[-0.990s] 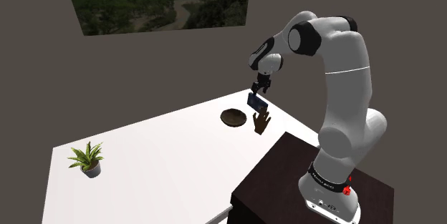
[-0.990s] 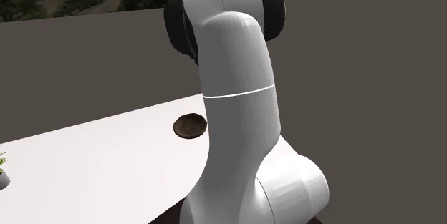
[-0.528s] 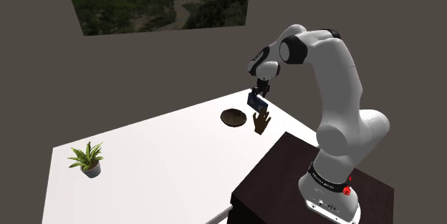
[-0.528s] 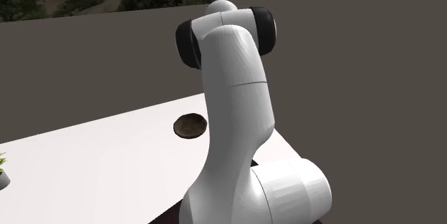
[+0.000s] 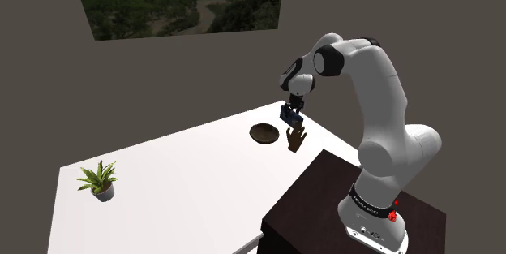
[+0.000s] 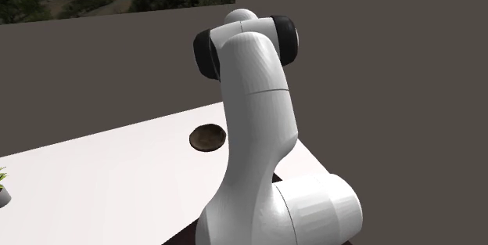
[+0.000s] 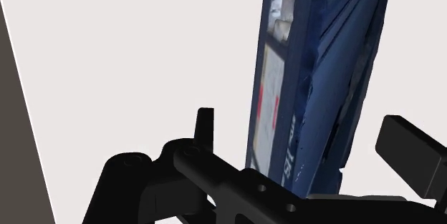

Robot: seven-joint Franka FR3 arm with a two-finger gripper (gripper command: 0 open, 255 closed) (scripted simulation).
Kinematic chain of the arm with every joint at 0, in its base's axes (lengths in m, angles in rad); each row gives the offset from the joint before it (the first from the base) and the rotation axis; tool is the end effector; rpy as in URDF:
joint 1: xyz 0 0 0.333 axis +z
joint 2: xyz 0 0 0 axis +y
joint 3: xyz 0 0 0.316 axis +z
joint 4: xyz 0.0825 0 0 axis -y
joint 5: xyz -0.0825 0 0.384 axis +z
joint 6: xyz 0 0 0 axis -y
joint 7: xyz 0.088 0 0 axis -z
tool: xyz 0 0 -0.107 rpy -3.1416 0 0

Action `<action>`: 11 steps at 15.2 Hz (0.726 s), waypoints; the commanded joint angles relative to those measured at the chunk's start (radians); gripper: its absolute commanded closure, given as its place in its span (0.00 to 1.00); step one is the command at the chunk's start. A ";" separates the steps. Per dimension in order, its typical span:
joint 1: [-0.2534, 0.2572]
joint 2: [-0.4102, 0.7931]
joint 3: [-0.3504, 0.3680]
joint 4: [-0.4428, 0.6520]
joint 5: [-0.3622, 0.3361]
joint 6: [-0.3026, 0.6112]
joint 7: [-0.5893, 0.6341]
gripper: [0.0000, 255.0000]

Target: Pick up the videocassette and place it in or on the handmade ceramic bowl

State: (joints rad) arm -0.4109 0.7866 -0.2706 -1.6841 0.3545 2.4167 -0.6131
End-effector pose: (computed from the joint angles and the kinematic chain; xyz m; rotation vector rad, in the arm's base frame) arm 0.5335 -0.4086 0.1523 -3.0759 0.4058 -0.0245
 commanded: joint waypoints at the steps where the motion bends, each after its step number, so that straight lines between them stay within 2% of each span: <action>1: 0.000 0.001 0.000 0.001 0.000 0.001 0.000 0.00; 5: 0.000 0.001 0.000 0.001 0.000 0.001 0.000 0.00; 6: 0.000 0.001 0.000 0.001 0.000 0.001 0.000 1.00; 11: 0.000 0.001 0.000 0.001 0.000 0.001 0.000 1.00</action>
State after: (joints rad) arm -0.4118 0.7878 -0.2710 -1.6829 0.3547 2.4176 -0.6133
